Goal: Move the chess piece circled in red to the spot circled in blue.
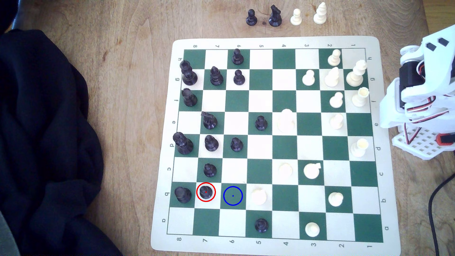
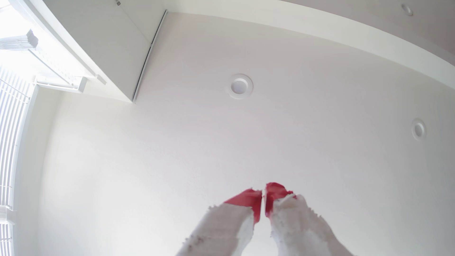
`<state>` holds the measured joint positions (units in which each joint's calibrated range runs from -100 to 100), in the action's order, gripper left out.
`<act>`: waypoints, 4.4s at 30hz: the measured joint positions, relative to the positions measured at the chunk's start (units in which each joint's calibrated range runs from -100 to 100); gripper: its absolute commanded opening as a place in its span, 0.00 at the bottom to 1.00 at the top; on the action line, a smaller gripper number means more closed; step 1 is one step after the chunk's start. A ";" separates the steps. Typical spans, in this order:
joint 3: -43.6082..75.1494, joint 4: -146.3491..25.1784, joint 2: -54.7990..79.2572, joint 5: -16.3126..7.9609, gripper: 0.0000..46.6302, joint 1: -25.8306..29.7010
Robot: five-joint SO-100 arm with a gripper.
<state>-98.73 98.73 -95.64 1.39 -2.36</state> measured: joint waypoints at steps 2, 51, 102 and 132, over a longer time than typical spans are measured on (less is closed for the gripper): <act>0.00 0.00 0.00 0.00 0.00 0.00; 50.34 -137.53 45.92 -3.03 0.08 14.45; 97.06 -138.01 113.45 -10.60 0.28 21.53; 100.32 -136.41 119.15 -10.55 0.11 21.98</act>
<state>1.58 -37.69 23.50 -9.16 19.62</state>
